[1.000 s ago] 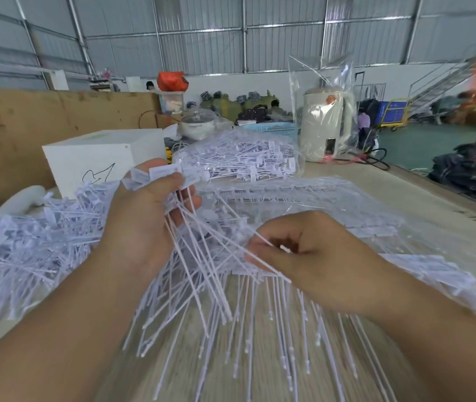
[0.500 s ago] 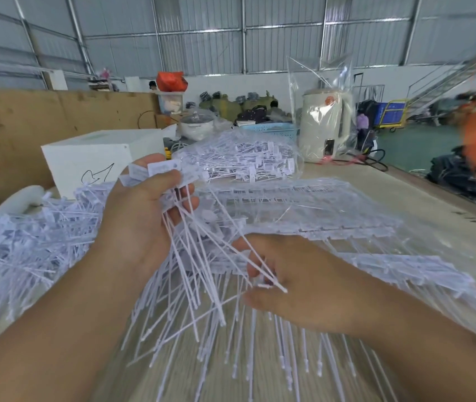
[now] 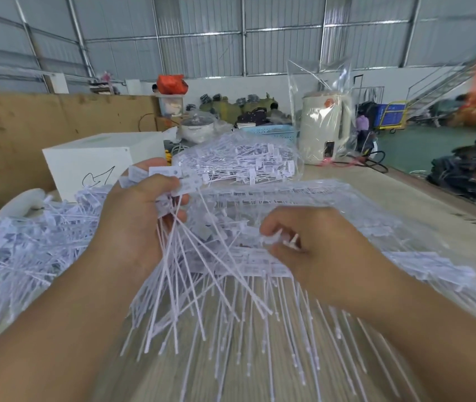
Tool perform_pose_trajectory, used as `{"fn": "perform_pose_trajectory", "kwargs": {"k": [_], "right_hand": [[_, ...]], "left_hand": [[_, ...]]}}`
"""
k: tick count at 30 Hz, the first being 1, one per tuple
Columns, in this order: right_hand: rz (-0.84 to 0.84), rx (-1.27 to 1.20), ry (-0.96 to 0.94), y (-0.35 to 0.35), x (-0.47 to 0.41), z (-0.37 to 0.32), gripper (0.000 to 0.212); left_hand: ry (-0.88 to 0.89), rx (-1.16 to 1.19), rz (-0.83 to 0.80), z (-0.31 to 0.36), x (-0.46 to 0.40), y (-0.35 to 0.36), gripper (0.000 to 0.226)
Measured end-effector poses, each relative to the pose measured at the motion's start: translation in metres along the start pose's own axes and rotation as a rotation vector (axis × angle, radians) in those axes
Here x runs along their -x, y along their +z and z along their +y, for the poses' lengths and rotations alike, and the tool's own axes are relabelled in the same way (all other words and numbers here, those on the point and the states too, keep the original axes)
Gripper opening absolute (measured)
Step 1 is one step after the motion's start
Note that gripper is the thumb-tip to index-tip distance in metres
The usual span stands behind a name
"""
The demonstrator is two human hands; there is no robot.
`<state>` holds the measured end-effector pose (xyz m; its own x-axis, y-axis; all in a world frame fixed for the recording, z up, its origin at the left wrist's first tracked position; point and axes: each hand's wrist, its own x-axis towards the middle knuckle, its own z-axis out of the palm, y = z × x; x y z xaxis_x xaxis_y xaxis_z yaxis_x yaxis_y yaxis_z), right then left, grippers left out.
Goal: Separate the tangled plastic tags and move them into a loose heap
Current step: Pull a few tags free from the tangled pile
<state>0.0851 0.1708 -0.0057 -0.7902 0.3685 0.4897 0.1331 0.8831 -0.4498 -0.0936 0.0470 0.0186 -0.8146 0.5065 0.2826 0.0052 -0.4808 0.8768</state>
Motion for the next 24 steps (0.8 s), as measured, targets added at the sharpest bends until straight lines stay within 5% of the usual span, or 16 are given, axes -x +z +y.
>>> {"fn": "perform_pose_trajectory", "kwargs": {"k": [4,11,20,24], "right_hand": [[0.269,-0.163,-0.142,-0.004,0.0,-0.008,0.027],[0.425,-0.334,-0.176,0.006,0.0,-0.015,0.023],[0.59,-0.432,-0.084,0.01,-0.003,-0.013,0.021],[0.598,-0.448,-0.059,0.014,-0.004,-0.013,0.02]], "left_hand": [[-0.041,-0.09,-0.085,-0.007,0.008,0.008,0.024],[-0.03,-0.236,-0.461,-0.031,0.036,0.028,0.024],[0.069,-0.251,-0.591,-0.04,0.043,0.036,0.047],[0.112,-0.33,-0.521,-0.044,0.048,0.039,0.052]]}}
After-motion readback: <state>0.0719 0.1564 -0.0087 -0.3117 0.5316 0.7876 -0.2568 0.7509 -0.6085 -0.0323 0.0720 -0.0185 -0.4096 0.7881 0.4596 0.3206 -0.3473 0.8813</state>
